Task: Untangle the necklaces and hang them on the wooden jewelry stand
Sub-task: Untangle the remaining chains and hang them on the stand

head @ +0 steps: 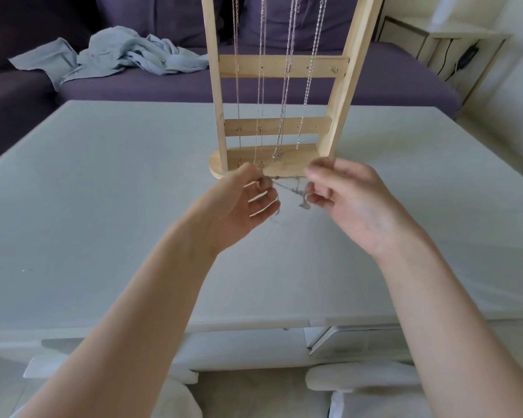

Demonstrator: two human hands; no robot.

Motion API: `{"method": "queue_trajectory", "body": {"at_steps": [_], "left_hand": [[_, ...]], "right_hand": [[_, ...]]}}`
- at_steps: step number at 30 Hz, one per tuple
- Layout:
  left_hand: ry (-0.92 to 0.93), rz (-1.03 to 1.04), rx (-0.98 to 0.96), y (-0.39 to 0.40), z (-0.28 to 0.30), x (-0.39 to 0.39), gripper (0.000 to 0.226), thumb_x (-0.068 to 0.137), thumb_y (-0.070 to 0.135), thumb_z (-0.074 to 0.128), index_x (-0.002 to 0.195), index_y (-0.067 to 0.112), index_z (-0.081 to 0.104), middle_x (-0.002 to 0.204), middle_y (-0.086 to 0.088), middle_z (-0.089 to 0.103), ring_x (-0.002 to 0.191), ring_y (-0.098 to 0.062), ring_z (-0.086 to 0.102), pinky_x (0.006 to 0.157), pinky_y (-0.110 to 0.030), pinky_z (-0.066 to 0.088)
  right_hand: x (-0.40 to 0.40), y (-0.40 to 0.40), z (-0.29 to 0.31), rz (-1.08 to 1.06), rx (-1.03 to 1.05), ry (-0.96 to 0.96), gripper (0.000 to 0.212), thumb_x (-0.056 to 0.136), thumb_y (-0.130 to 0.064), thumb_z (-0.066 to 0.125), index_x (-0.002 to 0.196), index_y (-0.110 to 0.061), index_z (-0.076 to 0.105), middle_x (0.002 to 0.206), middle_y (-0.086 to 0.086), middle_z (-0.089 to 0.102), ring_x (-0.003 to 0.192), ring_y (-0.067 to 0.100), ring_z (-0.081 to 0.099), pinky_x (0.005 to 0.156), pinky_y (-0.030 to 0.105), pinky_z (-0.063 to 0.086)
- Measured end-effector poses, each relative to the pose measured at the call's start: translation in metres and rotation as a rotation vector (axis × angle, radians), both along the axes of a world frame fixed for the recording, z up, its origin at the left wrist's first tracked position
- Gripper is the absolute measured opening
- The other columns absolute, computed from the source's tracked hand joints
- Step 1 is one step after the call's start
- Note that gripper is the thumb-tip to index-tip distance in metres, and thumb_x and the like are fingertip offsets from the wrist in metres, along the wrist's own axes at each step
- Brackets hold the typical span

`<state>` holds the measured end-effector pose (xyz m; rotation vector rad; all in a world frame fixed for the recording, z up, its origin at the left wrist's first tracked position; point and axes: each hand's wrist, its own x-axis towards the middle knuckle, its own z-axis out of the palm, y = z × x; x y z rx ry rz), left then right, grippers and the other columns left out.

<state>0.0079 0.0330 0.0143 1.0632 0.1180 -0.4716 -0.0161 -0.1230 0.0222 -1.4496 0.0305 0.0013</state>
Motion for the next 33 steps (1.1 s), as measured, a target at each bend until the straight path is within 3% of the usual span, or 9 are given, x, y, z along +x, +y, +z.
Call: {"method": "queue_trajectory", "body": {"at_steps": [3, 7, 9, 11, 13, 16, 19, 27, 33], "left_hand": [[0.053, 0.051, -0.192, 0.001, 0.001, 0.002, 0.023, 0.091, 0.005, 0.042, 0.069, 0.012, 0.042, 0.056, -0.002, 0.046, 0.052, -0.013, 0.053, 0.078, -0.030, 0.057], [0.159, 0.156, -0.438, 0.007, 0.003, 0.007, 0.023, 0.091, 0.002, 0.038, 0.070, 0.011, 0.040, 0.055, -0.002, 0.040, 0.044, -0.011, 0.047, 0.049, -0.017, 0.050], [0.135, 0.172, -0.219, 0.008, 0.002, 0.007, 0.020, 0.091, 0.002, 0.040, 0.073, 0.009, 0.045, 0.060, -0.002, 0.042, 0.045, -0.011, 0.044, 0.041, -0.015, 0.041], [0.018, 0.133, 0.200, 0.006, -0.001, 0.003, 0.017, 0.092, 0.004, 0.046, 0.078, 0.010, 0.053, 0.067, -0.002, 0.047, 0.052, -0.011, 0.045, 0.043, -0.016, 0.040], [-0.100, 0.043, 0.507, 0.001, -0.005, -0.001, 0.017, 0.092, 0.006, 0.049, 0.082, 0.014, 0.060, 0.076, 0.000, 0.049, 0.064, -0.012, 0.046, 0.053, -0.018, 0.044], [-0.239, -0.107, 0.712, -0.006, -0.005, -0.007, 0.019, 0.091, 0.012, 0.055, 0.086, 0.027, 0.064, 0.089, 0.001, 0.056, 0.083, -0.013, 0.049, 0.075, -0.025, 0.043], [-0.294, -0.207, 0.669, -0.010, -0.005, -0.010, 0.016, 0.092, 0.019, 0.057, 0.088, 0.030, 0.067, 0.102, 0.003, 0.067, 0.101, -0.010, 0.057, 0.089, -0.032, 0.039], [0.024, -0.117, 0.155, 0.001, -0.004, -0.001, 0.013, 0.085, 0.021, 0.064, 0.075, 0.023, 0.070, 0.078, 0.008, 0.069, 0.071, -0.006, 0.064, 0.080, -0.026, 0.044], [0.087, 0.036, 0.278, 0.000, -0.007, 0.000, 0.017, 0.084, 0.013, 0.051, 0.069, 0.014, 0.060, 0.063, 0.006, 0.064, 0.061, -0.007, 0.062, 0.074, -0.025, 0.044]], "right_hand": [[0.000, -0.004, 0.004, -0.043, 0.282, 0.040, 0.016, 0.090, -0.003, 0.054, 0.077, -0.012, 0.055, 0.047, -0.005, 0.040, 0.059, 0.012, 0.054, 0.067, 0.022, 0.048], [-0.001, -0.004, 0.003, -0.051, 0.244, 0.088, 0.016, 0.091, -0.003, 0.053, 0.078, -0.012, 0.055, 0.061, 0.000, 0.050, 0.049, 0.012, 0.046, 0.042, 0.018, 0.037], [-0.001, -0.005, 0.003, -0.048, 0.184, 0.093, 0.013, 0.091, -0.003, 0.053, 0.082, -0.012, 0.056, 0.066, 0.001, 0.055, 0.043, 0.010, 0.039, 0.037, 0.017, 0.028], [-0.002, -0.006, 0.004, -0.029, 0.145, 0.102, 0.012, 0.091, -0.001, 0.052, 0.089, -0.012, 0.057, 0.070, 0.000, 0.062, 0.039, 0.008, 0.033, 0.034, 0.016, 0.022], [-0.004, -0.005, 0.004, 0.020, 0.123, 0.113, 0.014, 0.091, 0.000, 0.050, 0.095, -0.011, 0.056, 0.078, 0.000, 0.068, 0.036, 0.005, 0.028, 0.033, 0.015, 0.017], [-0.006, -0.004, 0.004, 0.119, 0.103, 0.141, 0.019, 0.092, 0.000, 0.049, 0.106, -0.009, 0.057, 0.093, 0.003, 0.070, 0.035, 0.002, 0.023, 0.033, 0.014, 0.014], [-0.006, -0.004, 0.004, 0.186, 0.091, 0.170, 0.022, 0.092, -0.001, 0.048, 0.111, -0.009, 0.056, 0.098, 0.005, 0.069, 0.033, 0.001, 0.022, 0.033, 0.014, 0.012], [-0.001, -0.010, 0.001, 0.055, 0.228, 0.163, 0.026, 0.090, 0.008, 0.042, 0.095, -0.010, 0.060, 0.074, 0.000, 0.057, 0.036, 0.003, 0.030, 0.033, 0.014, 0.018], [0.000, -0.013, 0.000, -0.023, 0.339, 0.180, 0.025, 0.088, 0.007, 0.045, 0.089, -0.012, 0.060, 0.068, -0.001, 0.060, 0.047, 0.009, 0.049, 0.033, 0.015, 0.025]]}}
